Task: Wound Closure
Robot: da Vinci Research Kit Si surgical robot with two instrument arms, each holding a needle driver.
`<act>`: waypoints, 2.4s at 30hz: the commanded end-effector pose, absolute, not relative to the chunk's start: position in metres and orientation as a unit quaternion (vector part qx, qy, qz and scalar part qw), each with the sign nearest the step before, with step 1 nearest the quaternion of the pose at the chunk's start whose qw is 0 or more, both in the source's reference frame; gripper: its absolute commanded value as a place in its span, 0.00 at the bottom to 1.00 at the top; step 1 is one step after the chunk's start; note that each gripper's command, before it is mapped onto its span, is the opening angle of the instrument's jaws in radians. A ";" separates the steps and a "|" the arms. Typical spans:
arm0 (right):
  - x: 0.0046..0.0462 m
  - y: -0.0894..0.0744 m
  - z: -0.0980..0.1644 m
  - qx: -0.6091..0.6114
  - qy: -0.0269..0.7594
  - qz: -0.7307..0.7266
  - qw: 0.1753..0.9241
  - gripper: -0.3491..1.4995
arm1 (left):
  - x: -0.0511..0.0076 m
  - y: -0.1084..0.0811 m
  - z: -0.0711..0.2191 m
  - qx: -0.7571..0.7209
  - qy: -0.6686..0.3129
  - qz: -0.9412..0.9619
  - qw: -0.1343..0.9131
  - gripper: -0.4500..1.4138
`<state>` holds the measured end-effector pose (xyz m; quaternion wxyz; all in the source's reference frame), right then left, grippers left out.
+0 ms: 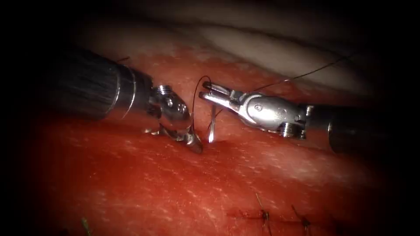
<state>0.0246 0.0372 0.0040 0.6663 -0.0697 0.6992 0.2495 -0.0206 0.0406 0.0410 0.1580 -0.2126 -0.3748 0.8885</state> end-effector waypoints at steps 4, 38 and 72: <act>0.0255 0.037 0.004 -0.057 0.702 0.266 0.659 0.00 | -0.0208 0.039 0.041 -0.235 -0.372 0.883 0.162 0.06; 0.0252 0.039 0.005 0.007 0.711 0.248 0.658 0.00 | -0.0193 0.035 0.044 -0.263 -0.351 0.883 0.169 0.06; 0.0251 0.038 0.007 0.160 0.686 0.339 0.623 0.00 | -0.0178 0.036 0.047 -0.257 -0.351 0.883 0.174 0.09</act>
